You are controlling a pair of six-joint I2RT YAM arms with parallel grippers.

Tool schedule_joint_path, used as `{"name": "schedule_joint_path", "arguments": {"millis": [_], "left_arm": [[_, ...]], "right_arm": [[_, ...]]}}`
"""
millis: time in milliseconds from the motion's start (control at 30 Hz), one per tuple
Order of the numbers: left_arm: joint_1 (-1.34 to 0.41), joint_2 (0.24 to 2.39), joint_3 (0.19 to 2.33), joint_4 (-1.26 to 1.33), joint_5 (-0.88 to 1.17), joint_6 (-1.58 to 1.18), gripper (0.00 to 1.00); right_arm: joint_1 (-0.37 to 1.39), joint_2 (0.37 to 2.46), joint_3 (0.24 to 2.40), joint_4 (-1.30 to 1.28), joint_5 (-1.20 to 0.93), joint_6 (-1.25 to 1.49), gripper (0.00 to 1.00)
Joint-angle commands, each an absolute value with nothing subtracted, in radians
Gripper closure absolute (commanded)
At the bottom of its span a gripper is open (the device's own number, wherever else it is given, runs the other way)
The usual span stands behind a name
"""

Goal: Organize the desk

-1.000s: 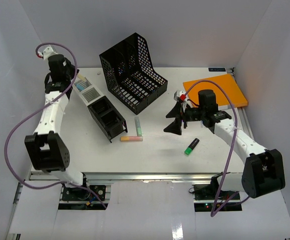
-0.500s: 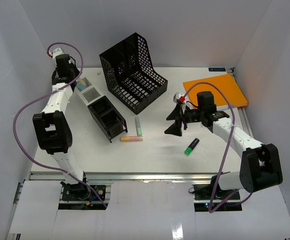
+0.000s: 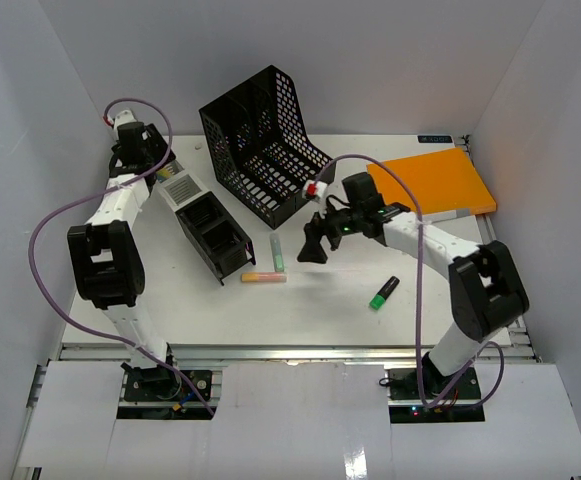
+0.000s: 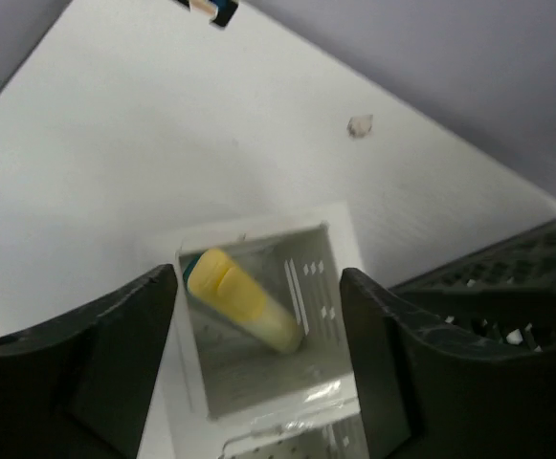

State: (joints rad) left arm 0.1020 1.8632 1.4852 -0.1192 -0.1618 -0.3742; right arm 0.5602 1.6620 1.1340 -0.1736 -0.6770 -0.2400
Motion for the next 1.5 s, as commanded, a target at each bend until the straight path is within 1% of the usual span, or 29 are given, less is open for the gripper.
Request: {"name": "schedule_joint_path", "arguments": {"millis": [0,133,233,267,367,400,567,667,767,967,1000,1067,1133,1200,1267,1300,1333,1367,1467], "left_arm": [[0.106,1.694,1.418,-0.079,-0.106,-0.345,0.14],[0.109,1.536,1.35,-0.085,-0.034,-0.339,0.12],[0.109,1.395,1.264,-0.084,0.014,-0.374,0.12],[0.109,1.311,1.194,-0.073,0.065,-0.406,0.11],[0.109,1.158,1.02,-0.07,0.168,-0.496,0.11],[0.11,1.122,0.986,-0.072,0.187,-0.513,0.11],[0.109,0.908,0.795,-0.083,0.297,-0.636,0.11],[0.109,0.855,0.727,-0.098,0.359,-0.698,0.11],[0.104,0.819,0.671,-0.095,0.421,-0.747,0.11],[0.074,0.776,0.539,-0.017,0.524,-0.894,0.11],[0.047,0.774,0.513,0.022,0.53,-0.922,0.11],[0.006,0.775,0.502,0.042,0.508,-0.945,0.11],[-0.084,0.781,0.508,0.046,0.468,-0.955,0.11],[-0.16,0.792,0.524,0.049,0.434,-0.972,0.11],[-0.232,0.81,0.537,0.056,0.38,-0.991,0.11],[-0.256,0.816,0.541,0.061,0.36,-1.007,0.11],[-0.262,0.821,0.541,0.069,0.343,-1.011,0.11],[-0.29,0.834,0.544,0.082,0.316,-1.024,0.11],[-0.371,0.869,0.556,0.114,0.262,-1.059,0.13]], "right_arm": [[0.675,1.781,1.259,-0.158,-0.328,0.032,0.03],[0.751,1.882,1.347,-0.164,-0.198,0.12,0.1],[0.786,1.944,1.402,-0.185,-0.104,0.149,0.11],[0.8,1.971,1.417,-0.192,-0.062,0.153,0.13],[0.814,2.009,1.449,-0.205,0.037,0.173,0.2],[0.815,2.024,1.452,-0.212,0.054,0.176,0.23],[0.816,2.049,1.431,-0.204,0.115,0.173,0.31],[0.816,2.049,1.395,-0.189,0.114,0.161,0.36],[0.817,2.046,1.372,-0.187,0.106,0.147,0.46],[0.793,1.984,1.292,-0.183,0.124,0.095,0.6],[0.785,1.961,1.283,-0.181,0.113,0.074,0.64],[0.759,1.932,1.25,-0.177,0.067,0.018,0.68],[0.729,1.887,1.223,-0.181,-0.013,-0.047,0.75],[0.698,1.835,1.198,-0.186,-0.11,-0.099,0.83],[0.666,1.767,1.165,-0.196,-0.282,-0.183,0.9],[0.646,1.739,1.152,-0.202,-0.374,-0.213,0.91],[0.641,1.732,1.141,-0.21,-0.398,-0.24,0.92],[0.626,1.676,1.125,-0.221,-0.475,-0.264,0.92],[0.606,1.587,1.103,-0.224,-0.59,-0.288,0.92]]}}
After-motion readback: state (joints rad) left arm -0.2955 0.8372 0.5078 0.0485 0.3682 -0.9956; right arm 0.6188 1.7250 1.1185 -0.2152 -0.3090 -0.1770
